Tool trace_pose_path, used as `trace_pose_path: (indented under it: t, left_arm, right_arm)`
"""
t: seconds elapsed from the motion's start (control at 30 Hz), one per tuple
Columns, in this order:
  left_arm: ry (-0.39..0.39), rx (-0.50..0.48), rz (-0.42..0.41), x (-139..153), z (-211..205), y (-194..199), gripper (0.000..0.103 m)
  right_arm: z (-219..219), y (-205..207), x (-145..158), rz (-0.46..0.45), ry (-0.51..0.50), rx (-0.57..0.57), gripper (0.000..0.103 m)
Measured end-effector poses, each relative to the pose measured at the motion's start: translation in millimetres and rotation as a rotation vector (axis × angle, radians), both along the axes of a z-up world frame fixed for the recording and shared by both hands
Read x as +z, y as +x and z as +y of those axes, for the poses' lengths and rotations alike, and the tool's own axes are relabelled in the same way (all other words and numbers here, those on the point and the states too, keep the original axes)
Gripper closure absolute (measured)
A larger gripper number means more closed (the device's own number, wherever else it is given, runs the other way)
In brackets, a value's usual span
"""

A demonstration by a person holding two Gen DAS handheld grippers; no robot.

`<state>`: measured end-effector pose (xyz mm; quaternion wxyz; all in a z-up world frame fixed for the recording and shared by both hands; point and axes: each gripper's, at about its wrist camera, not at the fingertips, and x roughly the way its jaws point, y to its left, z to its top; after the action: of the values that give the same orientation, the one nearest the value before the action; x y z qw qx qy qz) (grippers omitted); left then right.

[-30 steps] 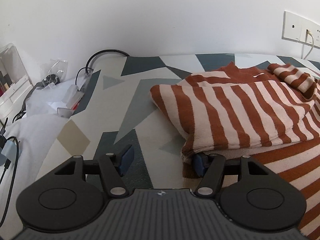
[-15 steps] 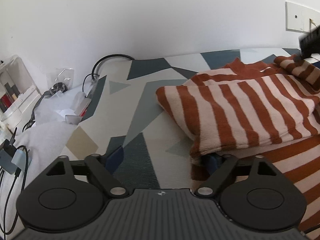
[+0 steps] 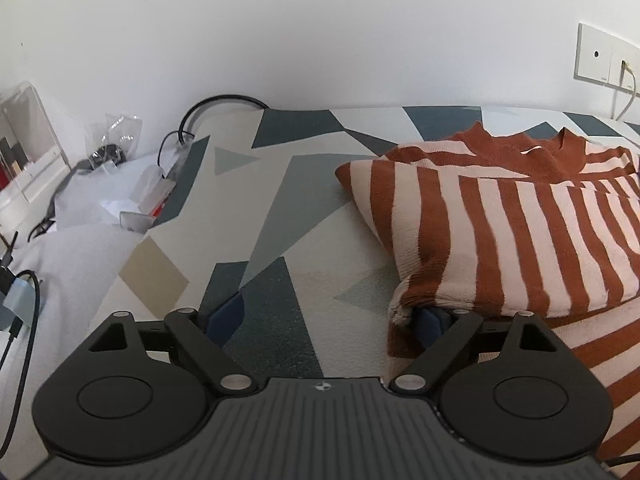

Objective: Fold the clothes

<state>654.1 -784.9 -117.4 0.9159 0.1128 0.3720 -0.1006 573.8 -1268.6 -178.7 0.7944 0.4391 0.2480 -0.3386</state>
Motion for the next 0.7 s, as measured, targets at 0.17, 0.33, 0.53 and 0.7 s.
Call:
trace_pose_path:
  t: [0.17, 0.33, 0.53, 0.7]
  left_arm:
    - [0.008, -0.017, -0.045, 9, -2, -9, 0.014]
    - [0.100, -0.159, -0.194, 19, -22, -30, 0.019]
    - [0.111, -0.228, -0.213, 16, -32, -31, 0.052]
    - [0.094, -0.257, -0.192, 10, -33, -36, 0.074]
  right_arm:
    - [-5, -3, 2, -0.026, 0.000, -0.026, 0.070]
    - [-9, 12, 0, 0.020, 0.023, 0.030, 0.077]
    - [-10, -1, 8, 0.007, 0.074, -0.005, 0.096]
    - [-17, -8, 1, -0.015, 0.127, 0.019, 0.085]
